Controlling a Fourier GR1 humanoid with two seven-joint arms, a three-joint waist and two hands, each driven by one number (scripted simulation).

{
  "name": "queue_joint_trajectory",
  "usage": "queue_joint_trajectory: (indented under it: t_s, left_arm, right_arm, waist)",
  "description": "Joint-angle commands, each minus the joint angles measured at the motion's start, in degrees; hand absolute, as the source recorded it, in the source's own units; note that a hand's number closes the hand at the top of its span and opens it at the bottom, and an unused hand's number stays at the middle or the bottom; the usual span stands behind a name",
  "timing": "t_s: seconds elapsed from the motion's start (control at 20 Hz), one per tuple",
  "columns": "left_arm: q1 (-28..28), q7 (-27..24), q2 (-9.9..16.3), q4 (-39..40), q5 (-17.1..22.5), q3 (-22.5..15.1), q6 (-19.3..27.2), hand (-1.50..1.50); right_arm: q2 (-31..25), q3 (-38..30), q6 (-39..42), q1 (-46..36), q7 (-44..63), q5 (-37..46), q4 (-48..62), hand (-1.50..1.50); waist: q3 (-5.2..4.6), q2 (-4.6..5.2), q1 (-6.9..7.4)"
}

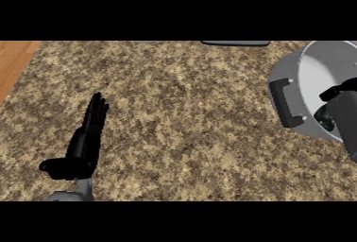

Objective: Pick the eggplant from the tray and place it in the pot

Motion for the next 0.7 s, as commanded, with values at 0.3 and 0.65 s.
queue_joint_trajectory:
  t_s: [0.3,0.65]
  left_arm:
    - [1.02,0.43,0.72,-0.75,0.31,0.79,-0.48,0.00]
    - [-0.24,0.63,1.85,0.79,2.16,3.01,-2.07,0.00]
  right_arm:
    - [4.63,-6.38,-24.36,3.77,-16.90,-9.67,-10.85,-1.50]
    - [7.69,-12.22,-34.13,5.74,-31.04,-23.30,-20.16,-1.50]
  waist:
    - [0.16,-0.42,-0.65]
    - [0.08,-0.57,-1.72]
